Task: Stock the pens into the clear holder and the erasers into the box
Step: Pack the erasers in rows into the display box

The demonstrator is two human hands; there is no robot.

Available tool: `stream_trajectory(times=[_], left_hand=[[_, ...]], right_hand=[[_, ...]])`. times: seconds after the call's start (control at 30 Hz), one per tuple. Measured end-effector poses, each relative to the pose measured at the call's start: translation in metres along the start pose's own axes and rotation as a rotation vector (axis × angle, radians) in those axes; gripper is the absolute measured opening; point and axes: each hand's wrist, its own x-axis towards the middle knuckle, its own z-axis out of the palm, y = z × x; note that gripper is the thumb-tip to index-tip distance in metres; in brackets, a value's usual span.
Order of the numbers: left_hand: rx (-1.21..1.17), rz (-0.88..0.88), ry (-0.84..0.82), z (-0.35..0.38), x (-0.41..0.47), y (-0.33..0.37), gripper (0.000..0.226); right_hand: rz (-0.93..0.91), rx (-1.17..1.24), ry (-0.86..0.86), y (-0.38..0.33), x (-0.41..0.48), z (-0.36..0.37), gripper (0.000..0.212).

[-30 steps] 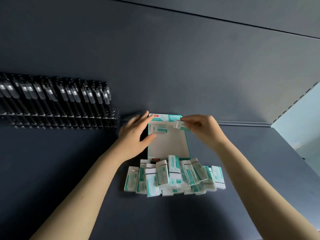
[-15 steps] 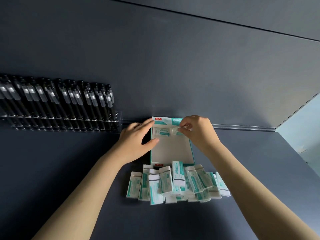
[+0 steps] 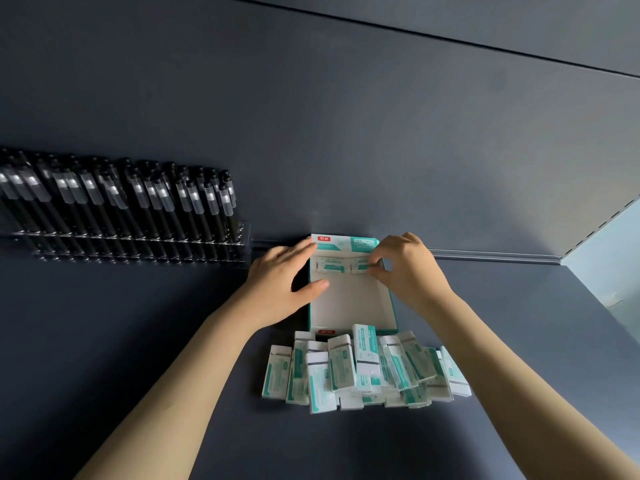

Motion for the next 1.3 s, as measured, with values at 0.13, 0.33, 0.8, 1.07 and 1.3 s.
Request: stream_trajectory(times=[0.13,0.33,0.8,1.07,1.3], left_hand=[[0.013,-0.001,-0.007,0.0,0.0,0.0,0.094],[-0.036,-0.005,-0.039,-0.004,-0.002,0.001,0.098],[-0.032,-0.017,-0.03,-0.003,-0.007,0.002,0.096],[-0.066,-0.017,-0.062,-0.005,-0.006,0.0,0.098],[-0.202,-0.041,-0.246,-0.016,-0.007,-0.01,0.117]], right_hand=[[0.005,0.03,-0.025,0.0,-0.002,0.007,0.013],[0.033,0.227,-0.03,-0.006,-0.024,-0.026,0.018],[0.207,0.457,-0.42,-0.054,-0.09,-0.06,0.036],[0.458,1.137,-0.205,-0.048,-0.076,-0.061,0.012],[0.579,1.42,-0.172,-0.041,-0.038,-0.05,0.017]])
